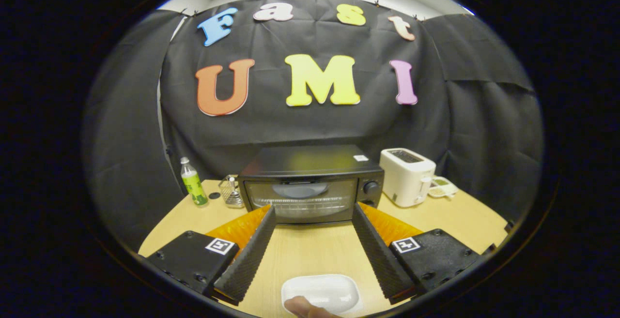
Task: Open the toaster oven, put the food inside, and close the toaster oven door.
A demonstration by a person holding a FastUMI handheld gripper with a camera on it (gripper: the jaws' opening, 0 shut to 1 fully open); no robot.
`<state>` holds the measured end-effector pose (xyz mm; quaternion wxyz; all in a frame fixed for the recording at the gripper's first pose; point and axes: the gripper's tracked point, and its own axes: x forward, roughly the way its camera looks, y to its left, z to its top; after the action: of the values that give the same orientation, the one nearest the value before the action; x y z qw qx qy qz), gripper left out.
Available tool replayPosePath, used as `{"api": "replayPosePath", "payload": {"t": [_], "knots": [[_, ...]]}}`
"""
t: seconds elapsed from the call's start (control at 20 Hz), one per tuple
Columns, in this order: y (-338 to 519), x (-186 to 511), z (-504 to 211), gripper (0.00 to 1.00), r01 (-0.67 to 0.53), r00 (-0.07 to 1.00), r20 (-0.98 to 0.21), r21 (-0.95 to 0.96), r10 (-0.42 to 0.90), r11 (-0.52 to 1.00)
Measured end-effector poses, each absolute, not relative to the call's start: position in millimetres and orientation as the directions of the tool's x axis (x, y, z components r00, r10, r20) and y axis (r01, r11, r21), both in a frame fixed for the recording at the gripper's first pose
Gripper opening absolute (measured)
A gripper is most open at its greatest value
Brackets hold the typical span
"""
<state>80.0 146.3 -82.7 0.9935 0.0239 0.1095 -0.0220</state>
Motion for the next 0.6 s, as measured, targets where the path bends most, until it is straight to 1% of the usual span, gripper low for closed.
{"api": "replayPosePath", "payload": {"t": [0.15,0.3,0.45,0.6], "knots": [[142,46,-41,1.00,0.074,0.990,-0.115,-0.039,-0.078,0.997],[134,8,-12,1.00,0.136,0.989,-0.040,-0.124,-0.142,0.983],[153,-22,-4,1.00,0.080,0.997,-0.008,-0.111,-0.081,0.991],[163,-49,-14,1.00,0.011,0.999,-0.037,-0.051,-0.013,0.999]]}}
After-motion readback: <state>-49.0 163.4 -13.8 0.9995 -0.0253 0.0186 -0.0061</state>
